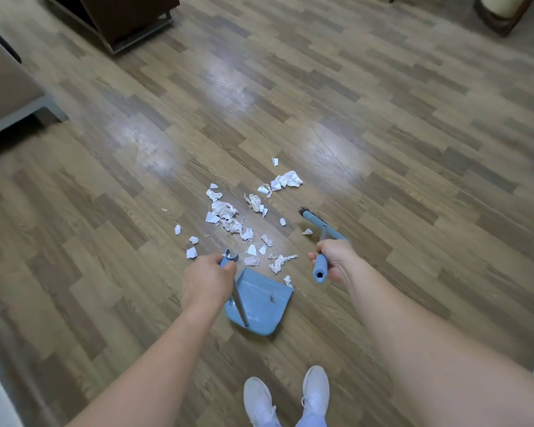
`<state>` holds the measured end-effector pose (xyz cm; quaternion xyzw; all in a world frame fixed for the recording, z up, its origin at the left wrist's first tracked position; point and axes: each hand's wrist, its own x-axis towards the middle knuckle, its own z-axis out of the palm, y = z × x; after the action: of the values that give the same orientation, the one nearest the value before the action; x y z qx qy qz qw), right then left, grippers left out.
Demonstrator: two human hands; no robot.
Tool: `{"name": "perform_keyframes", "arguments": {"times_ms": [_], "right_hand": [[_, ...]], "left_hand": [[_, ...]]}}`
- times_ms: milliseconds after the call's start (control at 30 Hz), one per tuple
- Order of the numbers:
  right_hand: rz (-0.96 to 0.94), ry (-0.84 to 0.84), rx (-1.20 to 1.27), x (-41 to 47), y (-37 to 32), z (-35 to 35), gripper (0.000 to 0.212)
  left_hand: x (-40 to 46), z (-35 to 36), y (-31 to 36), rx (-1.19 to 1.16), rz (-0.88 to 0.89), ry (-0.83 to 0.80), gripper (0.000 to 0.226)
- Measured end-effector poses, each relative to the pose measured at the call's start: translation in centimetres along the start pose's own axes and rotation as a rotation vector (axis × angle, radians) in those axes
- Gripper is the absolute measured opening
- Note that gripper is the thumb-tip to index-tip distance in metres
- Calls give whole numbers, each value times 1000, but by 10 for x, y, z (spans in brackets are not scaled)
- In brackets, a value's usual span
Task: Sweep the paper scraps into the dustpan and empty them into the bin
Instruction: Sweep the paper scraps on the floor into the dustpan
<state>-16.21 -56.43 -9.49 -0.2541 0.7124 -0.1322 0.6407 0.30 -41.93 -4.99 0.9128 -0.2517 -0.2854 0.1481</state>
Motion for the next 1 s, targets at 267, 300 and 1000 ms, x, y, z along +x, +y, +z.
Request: {"name": "perform_keyframes", "arguments": {"times_ms": [267,300,1000], "right_hand": [[4,30,-60,33,17,-5,38],[6,16,-59,38,16,-1,37],[246,-209,-331,-27,85,62,34]], "left_hand": [[9,-6,-8,-3,-33,74,35],[12,-6,-11,1,-33,86,37],[39,-11,-30,11,1,79,28]]}}
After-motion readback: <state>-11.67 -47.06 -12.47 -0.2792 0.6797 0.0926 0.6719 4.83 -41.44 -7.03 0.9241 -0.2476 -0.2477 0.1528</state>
